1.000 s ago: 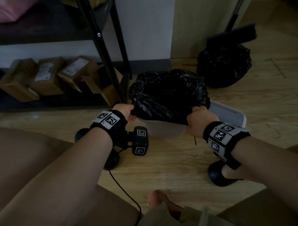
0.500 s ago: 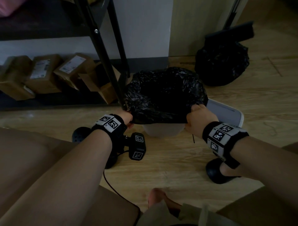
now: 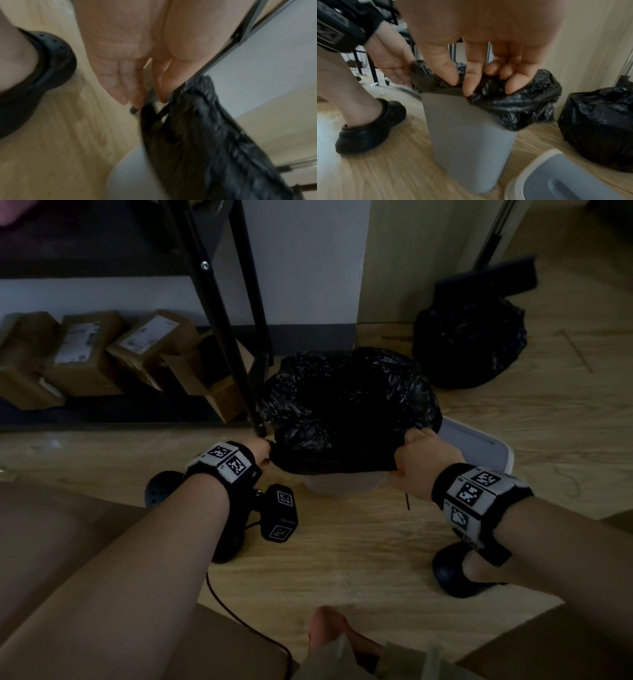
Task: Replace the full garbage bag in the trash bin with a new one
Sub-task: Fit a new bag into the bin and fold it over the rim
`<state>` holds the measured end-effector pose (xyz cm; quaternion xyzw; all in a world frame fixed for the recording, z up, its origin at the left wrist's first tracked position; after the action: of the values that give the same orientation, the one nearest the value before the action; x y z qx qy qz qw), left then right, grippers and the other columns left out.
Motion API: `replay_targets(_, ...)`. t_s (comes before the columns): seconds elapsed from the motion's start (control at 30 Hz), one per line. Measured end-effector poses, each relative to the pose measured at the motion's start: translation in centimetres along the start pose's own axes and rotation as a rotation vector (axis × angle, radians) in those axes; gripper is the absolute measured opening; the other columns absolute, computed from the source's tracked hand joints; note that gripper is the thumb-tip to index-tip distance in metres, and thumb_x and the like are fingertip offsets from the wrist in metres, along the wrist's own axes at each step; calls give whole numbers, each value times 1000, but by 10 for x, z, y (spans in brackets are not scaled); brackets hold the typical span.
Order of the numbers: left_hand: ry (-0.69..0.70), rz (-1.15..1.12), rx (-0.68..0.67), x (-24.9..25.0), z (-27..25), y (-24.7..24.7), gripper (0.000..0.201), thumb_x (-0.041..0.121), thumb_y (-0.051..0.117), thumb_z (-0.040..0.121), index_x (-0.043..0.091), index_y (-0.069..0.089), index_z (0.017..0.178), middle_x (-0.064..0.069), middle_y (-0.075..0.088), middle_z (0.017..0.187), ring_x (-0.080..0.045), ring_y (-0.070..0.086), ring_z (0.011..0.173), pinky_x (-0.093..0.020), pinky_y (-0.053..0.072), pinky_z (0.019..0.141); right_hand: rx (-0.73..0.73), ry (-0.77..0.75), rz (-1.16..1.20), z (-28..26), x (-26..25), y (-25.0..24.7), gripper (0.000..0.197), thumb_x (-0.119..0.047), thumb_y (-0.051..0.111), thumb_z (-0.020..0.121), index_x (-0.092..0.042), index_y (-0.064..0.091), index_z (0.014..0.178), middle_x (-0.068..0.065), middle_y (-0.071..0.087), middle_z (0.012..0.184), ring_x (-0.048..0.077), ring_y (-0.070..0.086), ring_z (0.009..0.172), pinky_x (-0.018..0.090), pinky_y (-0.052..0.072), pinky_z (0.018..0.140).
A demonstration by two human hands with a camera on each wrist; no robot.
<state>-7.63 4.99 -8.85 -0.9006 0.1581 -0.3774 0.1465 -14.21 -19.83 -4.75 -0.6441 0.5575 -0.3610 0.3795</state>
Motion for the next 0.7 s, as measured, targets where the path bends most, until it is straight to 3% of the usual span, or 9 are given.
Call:
replay_targets(0.07,38,-27,60,12,2,-13,35,7,44,95,20,40,62,2,44,68,-9,43,59,-22,39,59,-18,14,44,0,-2,-13,40,-47,45,89,-14,65,80,5,54,85,21,54,81,31,46,64)
replay_targets(0.13,94,-54,85,30,-1,-24,31,10,46,94,21,43,65,-1,49,72,-13,48,64,-25,44,64,-5,21,192,5,-4,-34,41,-44,46,89,-16,53,60,2,50,63,19,50,60,28,41,55)
replay_targets(0.2,176,-24,81,48,-5,-27,7,17,53,91,17,59,87,-10,61,97,-24,60,87,-37,52,87,69,-4,344,13,-5,-56,37,-39,49,89,-13,56,64,5,56,67,23,55,67,29,41,58)
replay_targets(0.27,264,118,106,59,-6,-26,43,24,60,87,15,53,128,-12,58,126,-29,57,115,-39,45,104,141,-28,453,25,-10,-75,30,-34,54,88,-8,67,82,8,63,82,25,60,82,31,43,66)
replay_targets(0.3,300,232,108,65,-8,-23,52,26,61,88,15,47,136,-12,54,135,-28,53,123,-35,42,107,148,-34,486,32,-15,-82,28,-32,56,88,-9,69,90,7,64,88,23,60,87,29,43,68)
replay_targets(0.4,344,556,93,76,-5,-13,53,30,53,92,14,41,141,-10,44,146,-26,44,132,-28,37,105,85,-66,536,56,-32,-93,27,-30,62,86,-10,70,102,7,67,106,20,59,91,28,45,73)
replay_targets(0.5,299,747,49,82,4,-9,48,28,45,96,5,44,139,-16,46,143,-30,44,131,-31,39,101,-13,-88,519,84,-49,-94,35,-29,67,84,-9,65,113,8,64,119,24,62,103,32,52,84)
replay_targets(0.63,251,832,-63,82,24,-12,44,34,43,96,3,56,125,-18,58,127,-31,57,115,-28,42,68,-140,-151,354,122,-75,-86,50,-30,73,78,-11,59,122,6,60,126,24,59,112,27,47,82)
replay_targets(0.7,215,852,-121,80,34,-13,44,37,43,96,4,59,120,-17,61,118,-30,59,108,-26,40,66,-260,-177,214,136,-89,-76,55,-29,74,77,-9,56,126,8,58,128,25,57,116,27,47,87)
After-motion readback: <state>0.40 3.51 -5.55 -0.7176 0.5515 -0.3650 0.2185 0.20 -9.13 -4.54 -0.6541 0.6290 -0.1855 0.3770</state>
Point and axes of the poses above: each hand's wrist, its own z-axis towards the middle knuckle, its own y-axis out of the palm, x = y × z, the point moved 2 cm from there along z, towards the middle knuckle
